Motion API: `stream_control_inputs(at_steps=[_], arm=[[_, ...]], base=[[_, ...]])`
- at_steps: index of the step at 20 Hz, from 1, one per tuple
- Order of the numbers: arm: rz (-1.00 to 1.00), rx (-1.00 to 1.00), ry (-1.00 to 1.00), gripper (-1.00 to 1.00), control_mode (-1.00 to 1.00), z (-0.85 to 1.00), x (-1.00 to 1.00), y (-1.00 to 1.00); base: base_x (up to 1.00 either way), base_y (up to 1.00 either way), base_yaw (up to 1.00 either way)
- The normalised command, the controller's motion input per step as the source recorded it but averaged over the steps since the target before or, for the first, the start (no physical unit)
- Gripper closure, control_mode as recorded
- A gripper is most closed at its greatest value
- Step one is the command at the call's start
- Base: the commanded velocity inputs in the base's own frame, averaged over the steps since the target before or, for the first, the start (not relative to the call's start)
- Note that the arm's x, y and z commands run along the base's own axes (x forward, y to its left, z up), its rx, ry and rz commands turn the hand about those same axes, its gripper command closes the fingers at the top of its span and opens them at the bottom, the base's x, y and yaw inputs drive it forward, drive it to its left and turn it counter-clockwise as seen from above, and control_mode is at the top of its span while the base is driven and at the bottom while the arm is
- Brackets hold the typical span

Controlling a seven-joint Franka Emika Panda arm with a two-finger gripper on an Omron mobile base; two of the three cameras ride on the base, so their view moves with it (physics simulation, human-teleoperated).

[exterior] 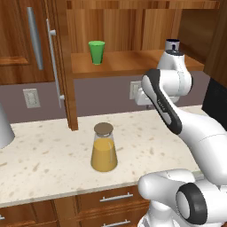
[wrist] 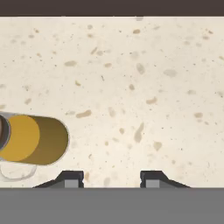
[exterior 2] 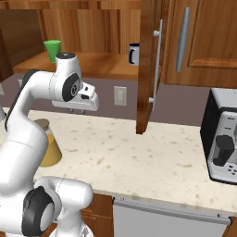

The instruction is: There is a tray on the dining counter. Grab the cup, mug, and pitcher and place them on the tray. The pitcher may be placed next to the tray if it cannot fit the tray.

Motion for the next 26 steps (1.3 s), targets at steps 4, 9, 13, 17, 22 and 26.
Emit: stream_control_inputs(at_steps=[4,9,13,17,22,26], arm=[[0.0,0.01,0.0,-1.0,-1.0,0.0,0.0,0.0],[-0.01,0.04,-0.03,-1.0,-1.0,0.21,-0.02,0.15],[-0.07,0.02,-0.09,-1.0,-1.0,0.42,-0.15,0.34],[-0.11,0.04,-0.09,-1.0,-1.0,0.61,-0.29,0.32],[-0.21,0.06,-0.09,-1.0,-1.0,0.61,-0.37,0.24],[-0.29,0.16,-0.11,-1.0,-1.0,0.5,-0.46,0.17]], base=[[0.0,0.0,0.0],[0.0,0.0,0.0],[0.0,0.0,0.0],[0.0,0.0,0.0],[0.0,0.0,0.0],[0.0,0.0,0.0]])
